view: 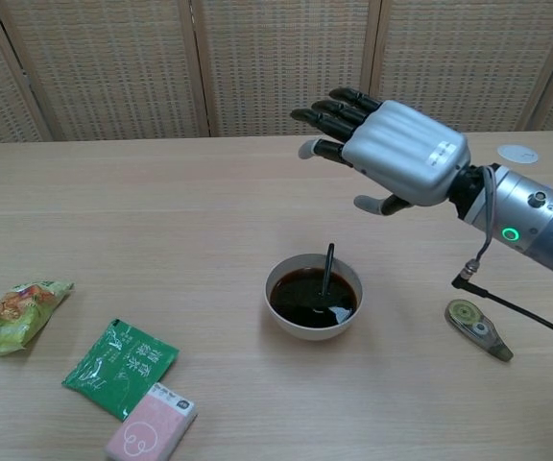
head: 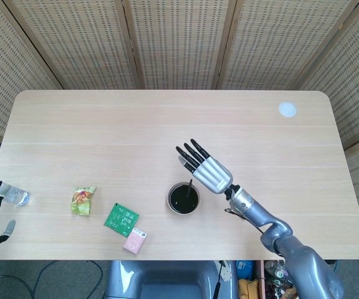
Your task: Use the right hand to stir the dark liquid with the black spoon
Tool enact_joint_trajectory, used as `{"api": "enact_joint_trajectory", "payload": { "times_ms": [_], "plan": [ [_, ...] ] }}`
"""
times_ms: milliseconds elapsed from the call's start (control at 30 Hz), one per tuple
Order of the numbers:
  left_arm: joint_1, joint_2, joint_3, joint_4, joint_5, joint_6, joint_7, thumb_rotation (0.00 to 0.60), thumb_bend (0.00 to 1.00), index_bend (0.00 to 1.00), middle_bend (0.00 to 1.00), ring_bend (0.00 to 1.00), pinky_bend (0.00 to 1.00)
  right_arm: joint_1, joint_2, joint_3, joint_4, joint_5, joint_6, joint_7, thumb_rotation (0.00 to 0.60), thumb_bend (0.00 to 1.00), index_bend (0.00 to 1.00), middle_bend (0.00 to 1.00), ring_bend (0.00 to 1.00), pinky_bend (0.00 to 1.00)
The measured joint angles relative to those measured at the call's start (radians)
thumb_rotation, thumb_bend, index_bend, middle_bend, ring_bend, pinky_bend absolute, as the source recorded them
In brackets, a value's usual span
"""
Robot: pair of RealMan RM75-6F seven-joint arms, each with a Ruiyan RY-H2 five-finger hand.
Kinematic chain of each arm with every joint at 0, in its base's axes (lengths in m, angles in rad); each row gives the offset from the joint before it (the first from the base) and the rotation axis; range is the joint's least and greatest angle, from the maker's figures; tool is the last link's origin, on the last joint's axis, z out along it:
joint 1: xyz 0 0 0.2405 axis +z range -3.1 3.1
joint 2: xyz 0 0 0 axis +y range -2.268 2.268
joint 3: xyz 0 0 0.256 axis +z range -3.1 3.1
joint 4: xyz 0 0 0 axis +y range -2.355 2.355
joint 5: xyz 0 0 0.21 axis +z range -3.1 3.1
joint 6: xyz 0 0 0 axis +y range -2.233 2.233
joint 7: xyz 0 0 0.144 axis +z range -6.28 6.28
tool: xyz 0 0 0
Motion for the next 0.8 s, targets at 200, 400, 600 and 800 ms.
{"api": "enact_joint_trajectory", "payload": {
  "times_ms": [200,400,600,800],
  "plan": [
    [-0.003,-0.008,0.002,0.0,0.003,-0.005,0.002,0.6,0.38,0.0,0.0,0.0,0.0,-0.033,0.077,0.043,-0.184,0.057,-0.024,0.018,0.6,0.45,0.28,0.08,0.0,0.0],
    [-0.008,-0.016,0.0,0.001,0.004,-0.01,0.004,0.6,0.39,0.0,0.0,0.0,0.0,-0.077,0.165,0.075,-0.367,0.117,-0.063,0.006,0.6,0.45,0.29,0.09,0.0,0.0],
    [-0.017,-0.023,0.0,-0.004,0.013,-0.015,0.011,0.6,0.38,0.0,0.0,0.0,0.0,-0.129,0.256,0.099,-0.54,0.178,-0.094,-0.049,0.6,0.45,0.3,0.11,0.0,0.0],
    [-0.02,-0.026,0.004,-0.01,0.03,-0.014,0.024,0.6,0.39,0.0,0.0,0.0,0.0,-0.198,0.33,0.125,-0.676,0.254,-0.099,-0.088,0.6,0.45,0.3,0.11,0.0,0.0]
  ]
}}
